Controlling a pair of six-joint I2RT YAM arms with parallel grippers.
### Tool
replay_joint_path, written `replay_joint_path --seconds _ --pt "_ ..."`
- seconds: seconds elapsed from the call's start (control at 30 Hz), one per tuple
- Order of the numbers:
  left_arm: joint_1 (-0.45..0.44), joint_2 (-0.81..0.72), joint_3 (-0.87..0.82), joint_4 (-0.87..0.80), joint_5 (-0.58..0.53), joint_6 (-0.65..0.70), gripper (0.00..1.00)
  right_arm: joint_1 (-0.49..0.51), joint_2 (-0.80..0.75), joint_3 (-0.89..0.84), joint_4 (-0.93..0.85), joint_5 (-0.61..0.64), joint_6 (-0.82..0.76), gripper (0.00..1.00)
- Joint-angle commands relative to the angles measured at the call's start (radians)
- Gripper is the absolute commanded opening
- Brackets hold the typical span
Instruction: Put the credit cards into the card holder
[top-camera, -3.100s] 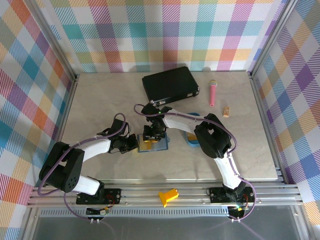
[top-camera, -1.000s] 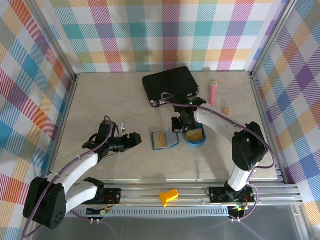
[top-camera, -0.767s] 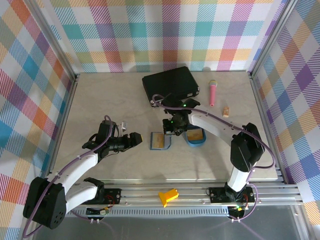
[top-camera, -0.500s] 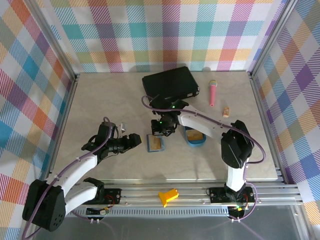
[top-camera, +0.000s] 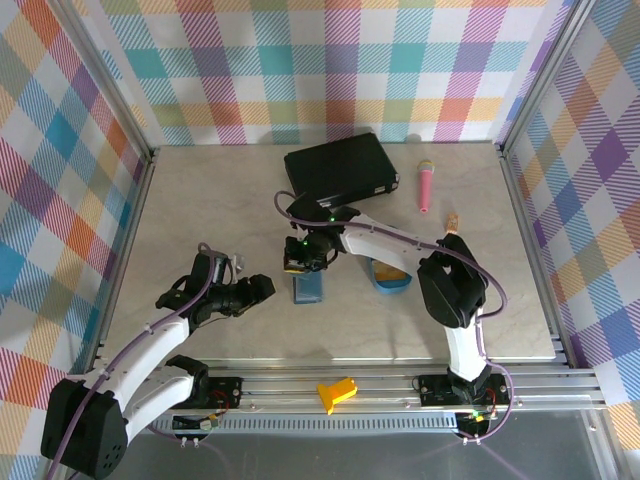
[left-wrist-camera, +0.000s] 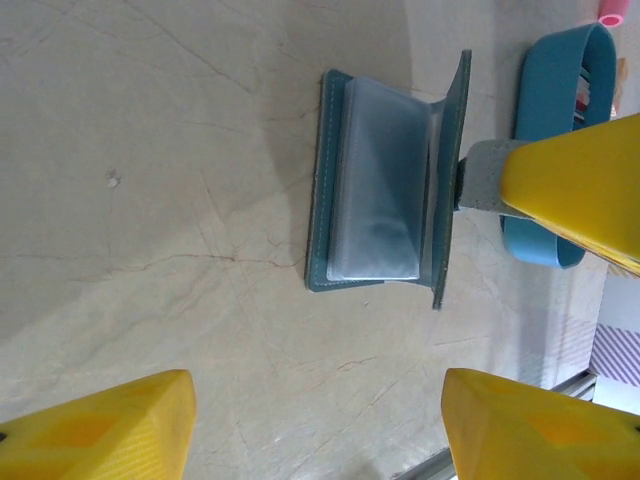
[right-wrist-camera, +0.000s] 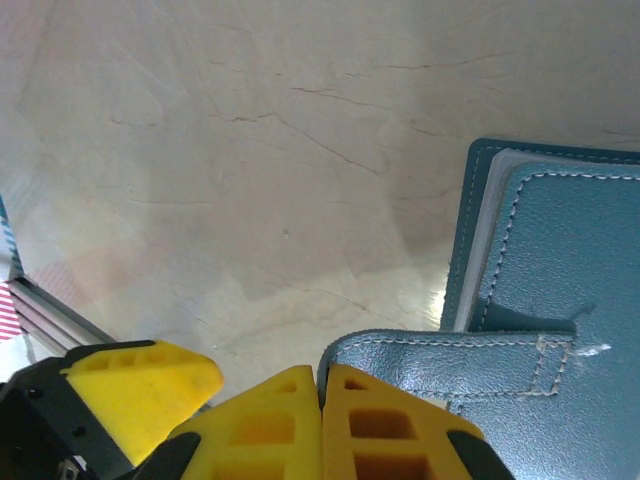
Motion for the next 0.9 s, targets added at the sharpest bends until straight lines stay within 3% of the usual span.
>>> replay_joint_path --seconds 0.0,0.87 --pt "0.013 -0.013 0.013 -0.043 -0.006 -0.013 0.66 0.008 0.039 0.001 0.071 -0.029 0.055 0.0" --pt "0.031 -0.005 0.057 -0.116 -0.042 0.027 0.7 0.013 0.172 -0.03 0.135 -0.01 0.052 0.05"
